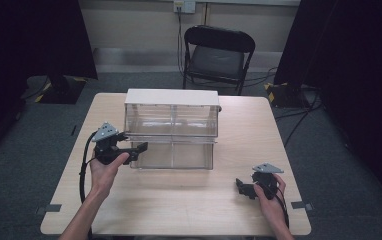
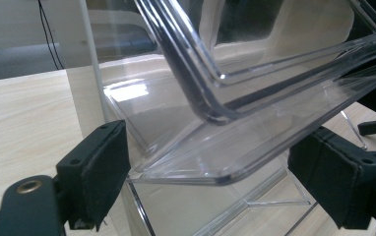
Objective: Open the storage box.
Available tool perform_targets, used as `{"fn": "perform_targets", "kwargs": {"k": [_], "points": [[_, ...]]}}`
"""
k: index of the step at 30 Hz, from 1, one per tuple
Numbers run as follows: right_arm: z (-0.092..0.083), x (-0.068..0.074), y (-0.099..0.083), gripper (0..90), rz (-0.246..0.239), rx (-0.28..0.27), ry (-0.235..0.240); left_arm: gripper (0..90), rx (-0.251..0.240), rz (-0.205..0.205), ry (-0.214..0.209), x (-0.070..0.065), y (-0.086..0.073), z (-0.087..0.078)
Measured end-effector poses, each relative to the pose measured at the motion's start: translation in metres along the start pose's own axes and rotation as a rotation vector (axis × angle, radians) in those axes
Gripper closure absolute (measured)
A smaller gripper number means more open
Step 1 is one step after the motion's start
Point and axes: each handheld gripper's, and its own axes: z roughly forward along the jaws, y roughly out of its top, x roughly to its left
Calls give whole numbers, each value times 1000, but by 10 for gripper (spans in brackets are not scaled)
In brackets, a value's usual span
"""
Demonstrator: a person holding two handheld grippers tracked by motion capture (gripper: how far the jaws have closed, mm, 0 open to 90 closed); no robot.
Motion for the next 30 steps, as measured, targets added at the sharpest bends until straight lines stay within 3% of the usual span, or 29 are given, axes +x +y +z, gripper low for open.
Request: {"fn": "perform_targets", "kwargs": {"k": [30], "points": [[0,0,0,80,0,0,0,157,8,11,3,1,0,1]]}}
